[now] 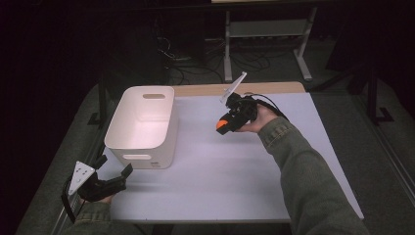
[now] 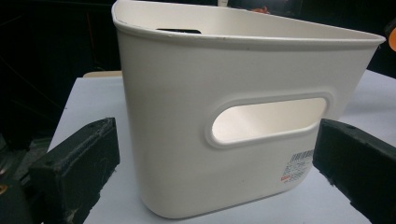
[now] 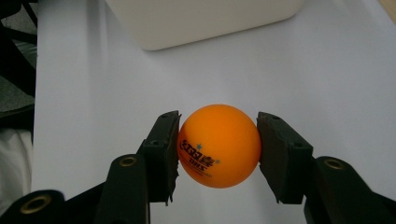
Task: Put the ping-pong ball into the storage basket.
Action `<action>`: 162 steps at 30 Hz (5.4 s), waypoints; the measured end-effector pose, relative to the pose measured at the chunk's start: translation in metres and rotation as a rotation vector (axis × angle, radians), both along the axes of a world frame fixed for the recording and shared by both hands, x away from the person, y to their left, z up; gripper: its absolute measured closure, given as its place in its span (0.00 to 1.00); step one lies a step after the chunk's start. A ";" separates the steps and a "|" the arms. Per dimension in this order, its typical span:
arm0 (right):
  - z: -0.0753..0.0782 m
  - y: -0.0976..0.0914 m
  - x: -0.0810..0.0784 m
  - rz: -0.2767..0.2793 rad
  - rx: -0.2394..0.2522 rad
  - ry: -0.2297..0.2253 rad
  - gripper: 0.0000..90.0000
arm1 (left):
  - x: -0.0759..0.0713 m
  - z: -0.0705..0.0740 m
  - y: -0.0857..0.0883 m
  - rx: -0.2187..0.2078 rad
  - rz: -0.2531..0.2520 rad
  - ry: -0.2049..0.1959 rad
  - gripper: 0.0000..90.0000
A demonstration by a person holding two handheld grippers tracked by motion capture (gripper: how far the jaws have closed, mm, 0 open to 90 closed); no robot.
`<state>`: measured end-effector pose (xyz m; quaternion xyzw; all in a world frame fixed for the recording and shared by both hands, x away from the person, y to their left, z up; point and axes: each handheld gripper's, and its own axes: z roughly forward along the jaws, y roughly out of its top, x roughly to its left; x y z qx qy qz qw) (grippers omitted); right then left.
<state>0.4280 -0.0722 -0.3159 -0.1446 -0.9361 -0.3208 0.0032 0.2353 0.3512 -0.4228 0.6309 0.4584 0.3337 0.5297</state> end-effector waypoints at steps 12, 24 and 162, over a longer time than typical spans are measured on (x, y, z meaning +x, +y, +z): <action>0.012 0.010 0.002 0.018 0.002 -0.015 0.55 | 0.000 0.000 0.000 0.001 0.000 -0.001 0.00; 0.025 0.024 -0.001 0.044 -0.001 -0.042 0.55 | 0.000 0.000 0.000 -0.002 0.000 -0.002 0.00; 0.059 0.174 0.034 0.159 0.116 -0.099 0.18 | -0.001 0.002 0.002 -0.025 -0.016 -0.005 0.00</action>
